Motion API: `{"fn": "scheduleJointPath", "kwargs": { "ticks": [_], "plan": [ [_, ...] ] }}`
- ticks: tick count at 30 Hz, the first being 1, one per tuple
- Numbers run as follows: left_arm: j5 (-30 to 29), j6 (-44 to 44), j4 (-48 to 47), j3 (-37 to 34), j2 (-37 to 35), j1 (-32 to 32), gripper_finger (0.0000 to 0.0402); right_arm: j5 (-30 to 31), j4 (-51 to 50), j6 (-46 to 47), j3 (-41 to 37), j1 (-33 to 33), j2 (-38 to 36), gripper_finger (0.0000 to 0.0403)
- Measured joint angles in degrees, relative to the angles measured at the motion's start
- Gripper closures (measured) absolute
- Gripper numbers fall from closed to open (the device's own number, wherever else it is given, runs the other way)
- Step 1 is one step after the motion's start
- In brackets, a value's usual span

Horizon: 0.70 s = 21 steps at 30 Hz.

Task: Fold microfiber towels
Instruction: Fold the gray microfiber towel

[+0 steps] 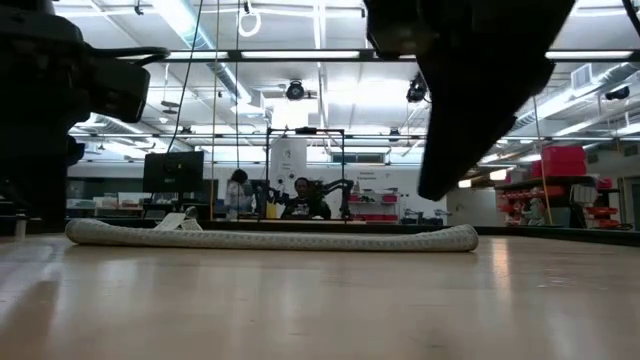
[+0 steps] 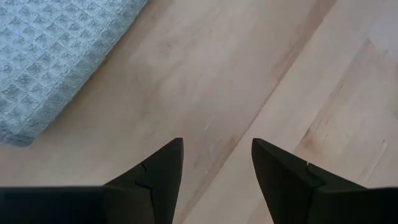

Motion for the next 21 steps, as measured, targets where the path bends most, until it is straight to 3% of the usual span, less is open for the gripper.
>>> {"fn": "scheduleJointPath", "kwargs": {
  "ticks": [9,15,21],
  "plan": [
    [3.6,9.3,1.1,0.1,0.0,-0.2,0.0200,-0.6,3.5,-3.1,0.0,0.0,0.0,0.0227],
    [8.0,19.5,0.9,0.1,0.0,-0.3,0.0200,-3.4,3.9,-12.9,-0.2,0.0,0.0,0.0210],
    [4.3,29.7,-3.4,0.1,0.0,-0.9,0.0201,-3.4,1.3,-21.4,-3.6,0.0,0.0,0.0200]
  ]
}}
